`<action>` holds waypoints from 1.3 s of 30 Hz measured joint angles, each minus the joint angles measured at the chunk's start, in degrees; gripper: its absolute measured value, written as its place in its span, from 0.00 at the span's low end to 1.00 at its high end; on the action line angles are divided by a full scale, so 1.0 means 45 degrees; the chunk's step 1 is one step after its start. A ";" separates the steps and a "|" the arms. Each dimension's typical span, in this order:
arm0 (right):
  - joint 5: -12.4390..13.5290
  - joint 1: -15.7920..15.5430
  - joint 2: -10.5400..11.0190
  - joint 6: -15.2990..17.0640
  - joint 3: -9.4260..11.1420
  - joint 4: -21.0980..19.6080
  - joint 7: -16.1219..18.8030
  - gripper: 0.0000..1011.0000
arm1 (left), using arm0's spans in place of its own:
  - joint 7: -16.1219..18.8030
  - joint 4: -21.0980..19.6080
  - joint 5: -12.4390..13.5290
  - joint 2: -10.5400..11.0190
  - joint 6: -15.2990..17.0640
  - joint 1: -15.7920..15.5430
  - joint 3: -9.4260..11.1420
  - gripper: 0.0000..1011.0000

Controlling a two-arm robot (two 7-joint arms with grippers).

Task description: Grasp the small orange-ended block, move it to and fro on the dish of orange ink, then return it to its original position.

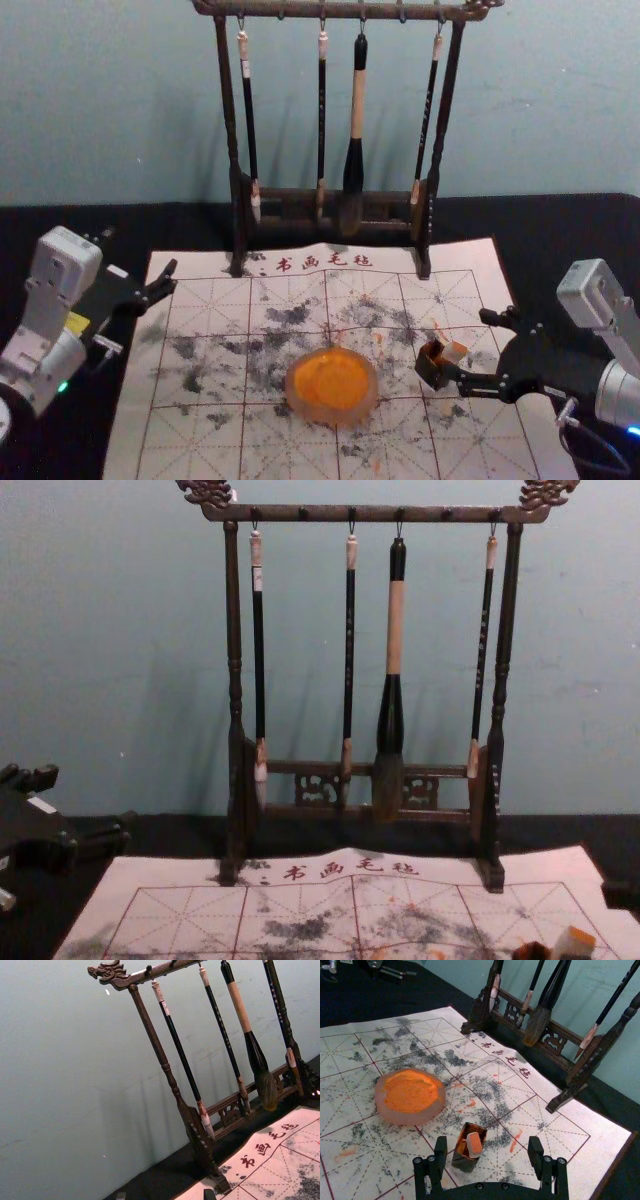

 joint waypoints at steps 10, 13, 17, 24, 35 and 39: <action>-0.0002 0.0008 -0.0016 0.0006 0.0001 0.0000 0.0005 0.99 | 0.0000 0.0000 0.0000 0.0000 0.0000 0.0000 0.0001 0.99; -0.0002 0.0005 -0.0014 0.0006 0.0005 -0.0004 0.0002 0.99 | 0.0000 0.0000 0.0000 0.0000 -0.0001 -0.0001 0.0000 0.99; -0.0002 0.0002 -0.0011 0.0006 0.0009 -0.0007 0.0000 0.99 | 0.0000 0.0000 0.0000 0.0001 -0.0001 0.0000 0.0000 0.99; -0.0001 -0.0001 -0.0004 0.0002 0.0014 -0.0010 -0.0005 0.99 | 0.0000 0.0000 0.0000 0.0000 -0.0001 -0.0001 0.0001 0.99; 0.0008 -0.0001 -0.0003 -0.0006 0.0014 -0.0010 -0.0010 0.81 | 0.0000 0.0000 0.0000 0.0000 -0.0001 0.0000 0.0000 0.99; 0.0009 0.0000 -0.0004 -0.0010 0.0013 -0.0010 -0.0010 0.70 | 0.0000 0.0000 -0.0001 0.0001 -0.0001 0.0000 0.0001 0.99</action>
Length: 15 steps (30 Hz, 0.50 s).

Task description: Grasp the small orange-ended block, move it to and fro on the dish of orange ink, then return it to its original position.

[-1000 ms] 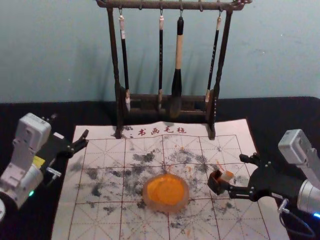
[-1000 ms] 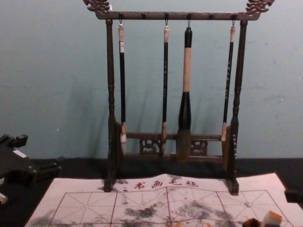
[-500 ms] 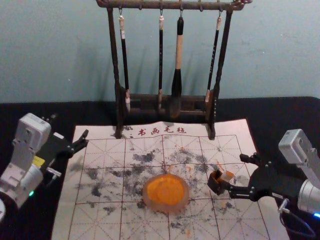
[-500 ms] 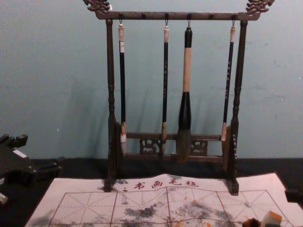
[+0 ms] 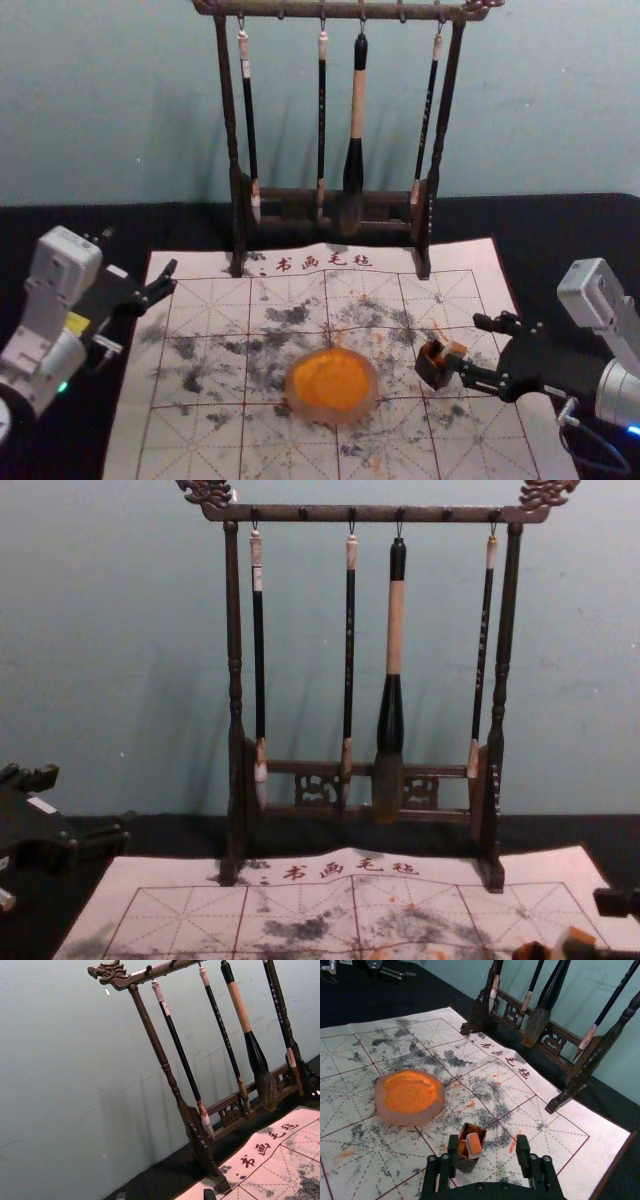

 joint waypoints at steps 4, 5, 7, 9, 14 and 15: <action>0.0000 0.0000 0.0000 0.0000 0.0000 0.0000 0.0000 0.61 | -0.0001 -0.0001 0.0001 0.0000 0.0000 -0.0001 0.0000 0.99; 0.0000 -0.0001 0.0000 0.0000 0.0000 0.0001 0.0000 0.56 | -0.0001 -0.0001 0.0001 0.0000 0.0000 -0.0001 0.0000 0.99; 0.0000 0.0000 0.0000 0.0000 0.0000 0.0001 0.0000 0.50 | 0.0000 0.0000 0.0002 0.0000 0.0000 0.0000 0.0000 0.99; 0.0000 0.0000 0.0000 -0.0001 0.0000 0.0000 0.0000 0.44 | -0.0001 -0.0001 0.0001 0.0000 0.0000 0.0000 0.0000 0.99; 0.0000 -0.0001 0.0000 -0.0001 0.0000 0.0001 0.0000 0.27 | -0.0001 0.0000 0.0001 0.0000 0.0000 0.0000 0.0000 0.99; 0.0000 -0.0001 0.0000 0.0000 0.0000 0.0001 0.0000 0.24 | -0.0001 0.0000 0.0001 0.0000 0.0000 0.0000 0.0000 0.99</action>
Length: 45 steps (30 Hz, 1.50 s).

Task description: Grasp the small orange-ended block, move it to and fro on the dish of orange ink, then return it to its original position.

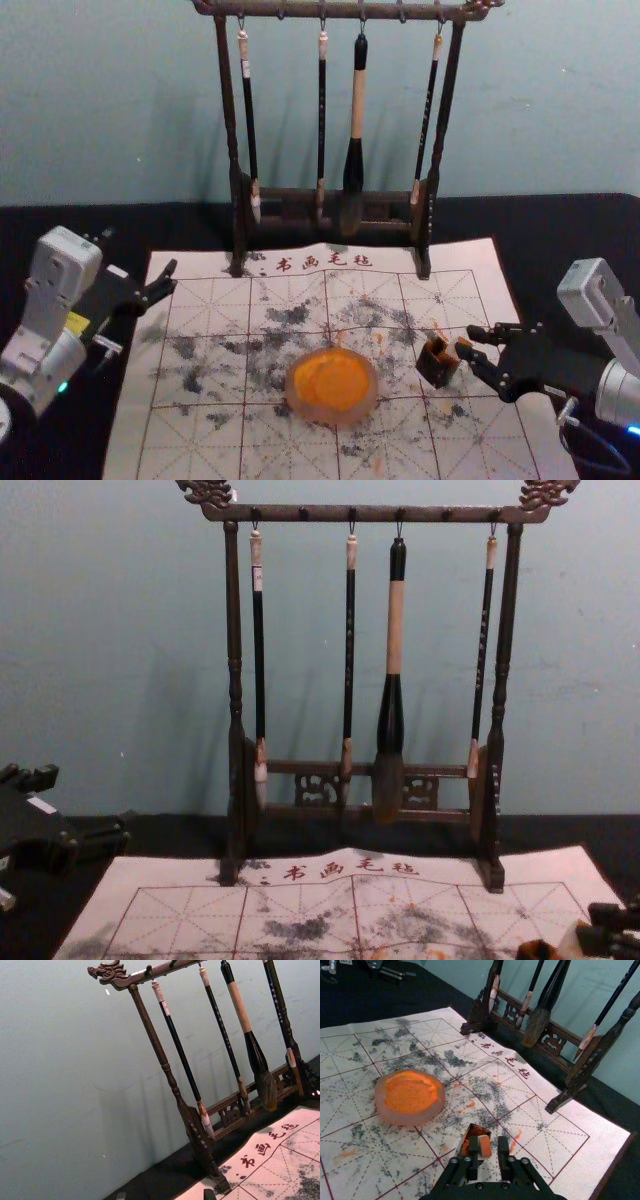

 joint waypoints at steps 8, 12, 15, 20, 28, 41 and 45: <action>0.0002 0.0000 0.0000 -0.0001 0.0000 -0.0001 0.0002 0.07 | 0.0000 0.0000 0.0000 0.0000 0.0000 0.0000 0.0000 0.99; 0.0001 0.0000 0.0000 -0.0001 -0.0001 -0.0001 0.0001 0.07 | 0.0000 -0.0001 0.0000 0.0000 0.0001 0.0000 0.0000 0.99; 0.0000 0.0000 0.0000 -0.0001 -0.0001 -0.0001 0.0002 0.07 | 0.0000 0.0000 0.0000 0.0000 0.0000 0.0000 0.0000 0.99; -0.0001 0.0000 0.0000 0.0000 -0.0001 0.0000 0.0001 0.07 | 0.0000 -0.0001 0.0000 0.0000 0.0000 0.0000 0.0000 0.99; -0.0001 0.0000 0.0000 0.0000 -0.0001 0.0000 0.0000 0.07 | 0.0000 -0.0001 0.0001 0.0000 0.0000 0.0000 0.0000 0.99; 0.0008 -0.0108 0.0184 -0.0127 -0.0029 -0.0326 0.0194 0.07 | 0.0000 -0.0001 0.0000 0.0000 0.0000 0.0000 -0.0001 0.99; 0.0042 -0.0140 0.0245 -0.0175 -0.0007 -0.0419 0.0216 0.07 | 0.0000 0.0000 0.0000 0.0000 0.0000 0.0000 0.0000 0.99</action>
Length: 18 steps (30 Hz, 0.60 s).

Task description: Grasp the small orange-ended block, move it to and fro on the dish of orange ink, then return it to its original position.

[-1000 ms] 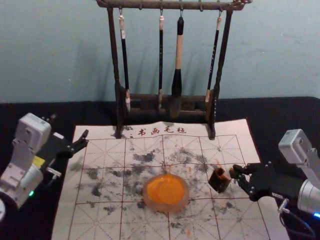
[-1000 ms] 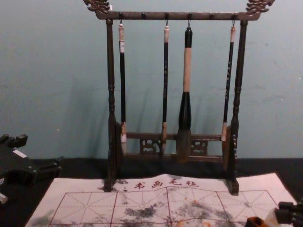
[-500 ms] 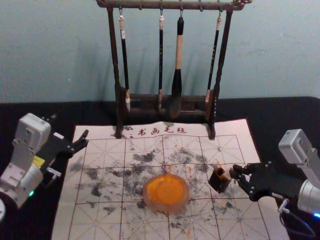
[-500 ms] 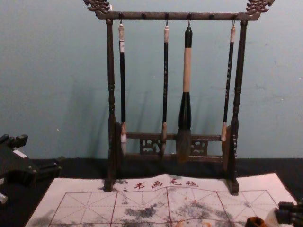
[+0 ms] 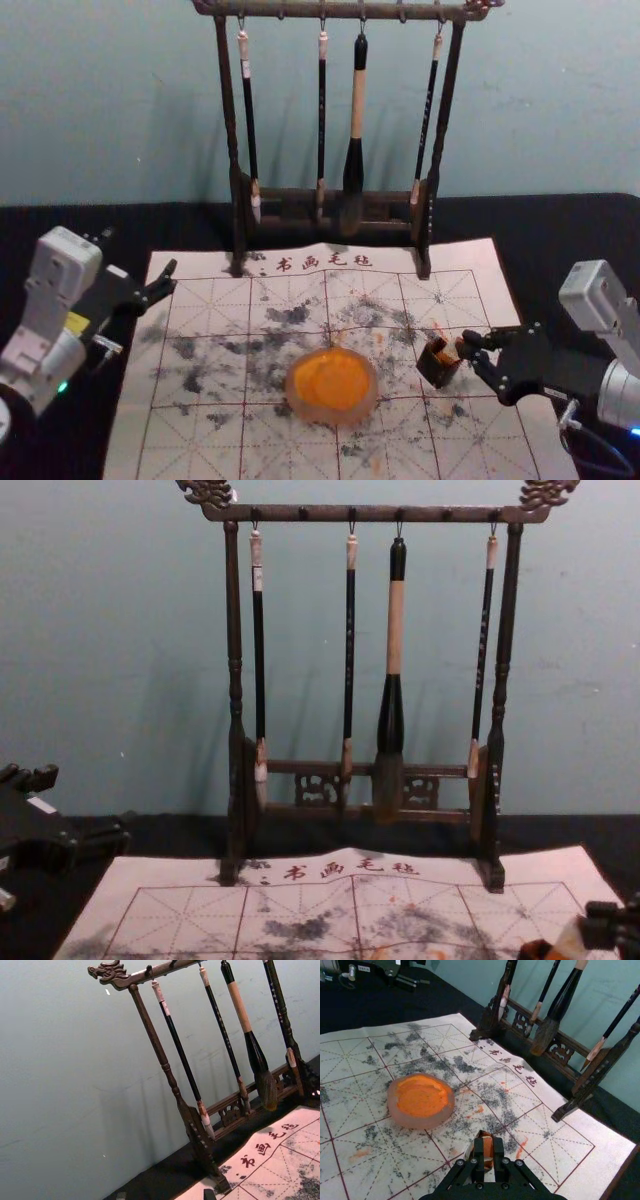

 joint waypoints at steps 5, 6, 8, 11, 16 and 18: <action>0.0032 -0.0037 0.0089 -0.0029 0.0052 -0.0120 0.0011 0.07 | 0.0000 0.0000 0.0000 0.0000 0.0000 0.0001 0.0000 0.99; 0.0032 -0.0047 0.0122 -0.0033 0.0069 -0.0167 0.0011 0.07 | 0.0000 0.0000 0.0000 0.0000 0.0000 0.0000 0.0000 0.99; 0.0032 -0.0084 0.0196 -0.0037 0.0118 -0.0280 0.0008 0.07 | 0.0000 0.0000 0.0000 0.0000 0.0000 0.0000 0.0000 0.99; 0.0031 -0.0139 0.0295 -0.0038 0.0201 -0.0449 -0.0003 0.07 | 0.0000 0.0000 0.0000 0.0000 0.0000 0.0001 0.0000 0.99; 0.0048 -0.0288 0.0542 -0.0057 0.0452 -0.0908 -0.0085 0.07 | 0.0000 -0.0001 0.0000 0.0000 0.0000 0.0000 0.0000 0.99; 0.0080 -0.0323 0.0600 -0.0083 0.0538 -0.1037 -0.0103 0.07 | 0.0000 0.0000 0.0000 0.0000 0.0000 0.0001 0.0001 0.99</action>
